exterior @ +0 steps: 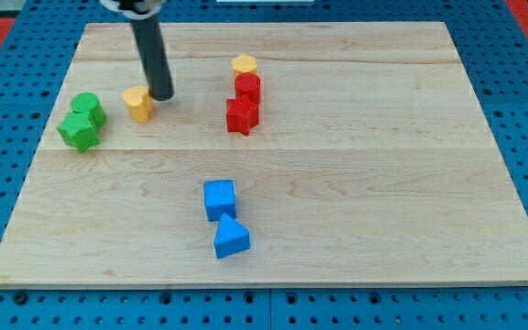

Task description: Drag the yellow hexagon to the left of the red star

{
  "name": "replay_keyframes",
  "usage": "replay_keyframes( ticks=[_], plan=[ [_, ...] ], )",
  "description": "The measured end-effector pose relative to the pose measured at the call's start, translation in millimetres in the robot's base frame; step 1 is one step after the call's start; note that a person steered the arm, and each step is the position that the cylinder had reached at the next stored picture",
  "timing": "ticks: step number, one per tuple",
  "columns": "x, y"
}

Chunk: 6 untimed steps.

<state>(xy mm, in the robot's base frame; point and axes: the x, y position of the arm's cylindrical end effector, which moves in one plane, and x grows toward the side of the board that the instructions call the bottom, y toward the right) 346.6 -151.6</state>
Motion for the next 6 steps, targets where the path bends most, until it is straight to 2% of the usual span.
replay_keyframes(
  ticks=[2, 4, 5, 6],
  plan=[
    [-81.0, 59.5],
    [-90.4, 223.5],
    [-78.9, 155.4],
    [-48.7, 92.2]
  ],
)
